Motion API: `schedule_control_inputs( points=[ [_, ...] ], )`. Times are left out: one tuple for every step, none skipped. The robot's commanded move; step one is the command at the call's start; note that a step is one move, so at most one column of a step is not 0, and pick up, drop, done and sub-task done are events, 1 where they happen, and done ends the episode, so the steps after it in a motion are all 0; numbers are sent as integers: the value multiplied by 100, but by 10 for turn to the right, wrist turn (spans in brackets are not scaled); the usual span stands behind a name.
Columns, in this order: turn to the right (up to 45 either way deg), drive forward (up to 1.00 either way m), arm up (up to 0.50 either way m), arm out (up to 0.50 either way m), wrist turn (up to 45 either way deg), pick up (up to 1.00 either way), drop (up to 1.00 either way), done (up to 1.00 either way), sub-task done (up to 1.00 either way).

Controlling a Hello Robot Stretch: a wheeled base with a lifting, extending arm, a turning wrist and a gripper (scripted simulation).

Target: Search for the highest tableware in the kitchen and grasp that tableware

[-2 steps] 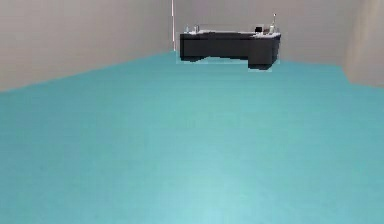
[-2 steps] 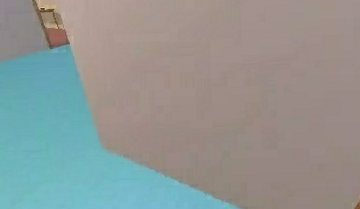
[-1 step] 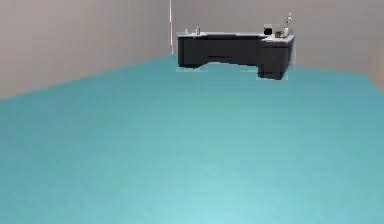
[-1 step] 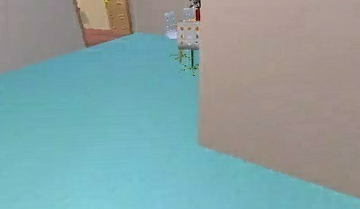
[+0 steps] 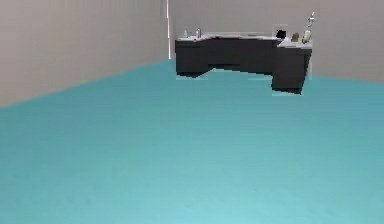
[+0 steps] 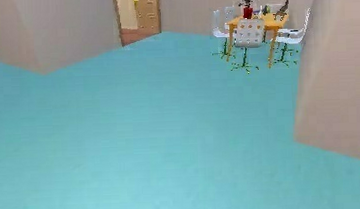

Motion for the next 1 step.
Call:
schedule_control_inputs(
  points=[
    [0, 100, 0, 0, 0, 0, 0, 0, 0]
  ],
)
